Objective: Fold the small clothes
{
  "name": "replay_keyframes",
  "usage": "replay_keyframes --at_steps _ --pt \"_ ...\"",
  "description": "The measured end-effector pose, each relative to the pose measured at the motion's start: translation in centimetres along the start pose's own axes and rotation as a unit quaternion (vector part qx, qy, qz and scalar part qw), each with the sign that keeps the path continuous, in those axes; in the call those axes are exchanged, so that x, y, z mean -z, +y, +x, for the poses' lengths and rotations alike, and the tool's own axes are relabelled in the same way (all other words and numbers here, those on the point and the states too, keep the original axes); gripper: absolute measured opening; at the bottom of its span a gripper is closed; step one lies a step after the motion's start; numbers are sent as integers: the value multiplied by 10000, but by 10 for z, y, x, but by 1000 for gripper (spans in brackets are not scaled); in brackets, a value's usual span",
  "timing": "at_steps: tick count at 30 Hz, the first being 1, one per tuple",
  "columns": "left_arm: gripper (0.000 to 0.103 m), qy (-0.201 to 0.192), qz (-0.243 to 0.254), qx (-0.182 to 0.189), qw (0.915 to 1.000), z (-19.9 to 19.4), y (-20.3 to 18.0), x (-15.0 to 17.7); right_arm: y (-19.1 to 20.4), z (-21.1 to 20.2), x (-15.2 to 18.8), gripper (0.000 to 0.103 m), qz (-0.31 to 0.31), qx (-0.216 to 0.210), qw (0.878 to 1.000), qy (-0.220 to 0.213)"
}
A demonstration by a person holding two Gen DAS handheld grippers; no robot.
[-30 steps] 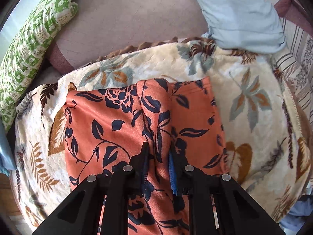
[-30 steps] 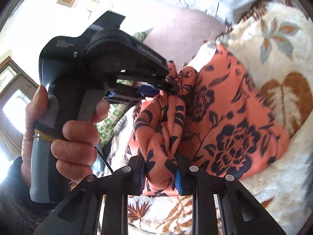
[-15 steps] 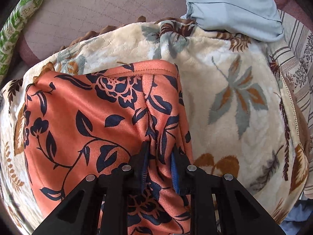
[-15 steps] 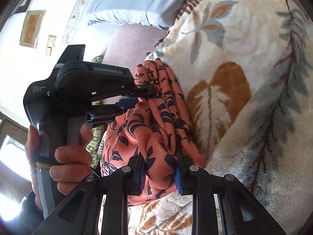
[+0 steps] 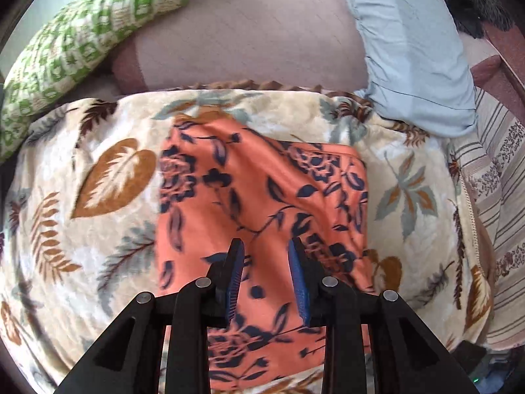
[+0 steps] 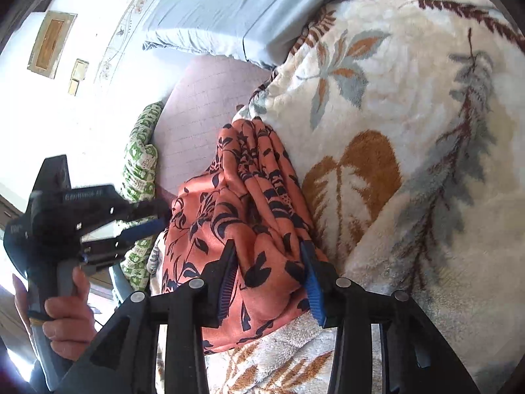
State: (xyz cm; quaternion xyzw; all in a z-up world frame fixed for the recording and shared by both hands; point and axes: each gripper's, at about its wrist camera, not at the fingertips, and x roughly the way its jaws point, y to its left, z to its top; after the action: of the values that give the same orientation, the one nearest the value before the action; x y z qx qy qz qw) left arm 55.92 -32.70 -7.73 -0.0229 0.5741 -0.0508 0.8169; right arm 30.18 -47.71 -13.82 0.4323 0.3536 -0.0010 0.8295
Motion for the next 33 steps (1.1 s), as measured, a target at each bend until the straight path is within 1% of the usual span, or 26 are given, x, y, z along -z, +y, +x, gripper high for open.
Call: replay_keyframes --at_steps 3,5,8,10,14,18,21,23,25,27,28,30,31,32,33 --pt "31 -251 -79 -334 9991 -19 25 23 5 -12 -6 51 -135 187 9992 -334" --pt "34 -355 -212 -394 9984 -29 38 38 9 -17 -8 58 -262 325 9981 -444" --pt "38 -493 -460 -399 9969 -38 51 59 18 -20 -6 60 -522 584 9957 -498" --pt "40 -526 -598 -325 9963 -41 57 69 22 -22 -5 61 -700 742 9935 -507" --pt "41 -522 -613 -265 9964 -46 66 78 27 -25 -4 63 -903 908 9903 -535" --pt "43 -585 -652 -219 9959 -44 75 72 30 -30 -3 74 -1017 993 9882 -567" --pt "43 -558 -693 -192 9958 -36 82 64 34 -27 -7 78 -958 1004 9892 -469" --pt "43 -510 -707 -190 9960 -29 87 57 40 -21 -16 83 -852 856 9921 -344" --pt "43 -409 -726 -113 9965 -20 94 47 49 -10 -32 84 -876 644 9938 -230" --pt "43 -295 -893 97 9955 -11 108 34 63 8 -54 85 -1065 577 9926 4" --pt "44 -207 -1017 226 9943 -4 116 27 69 20 -65 86 -1114 458 9926 161" --pt "44 72 -1280 533 9903 14 132 13 79 46 -82 86 -1188 286 9913 494" --pt "44 193 -1432 660 9873 24 140 7 84 61 -89 85 -1257 365 9891 676" --pt "44 286 -1572 790 9840 33 147 2 88 74 -92 84 -1353 483 9866 777" --pt "44 349 -1688 913 9808 41 152 -3 91 88 -93 83 -1444 508 9842 886"
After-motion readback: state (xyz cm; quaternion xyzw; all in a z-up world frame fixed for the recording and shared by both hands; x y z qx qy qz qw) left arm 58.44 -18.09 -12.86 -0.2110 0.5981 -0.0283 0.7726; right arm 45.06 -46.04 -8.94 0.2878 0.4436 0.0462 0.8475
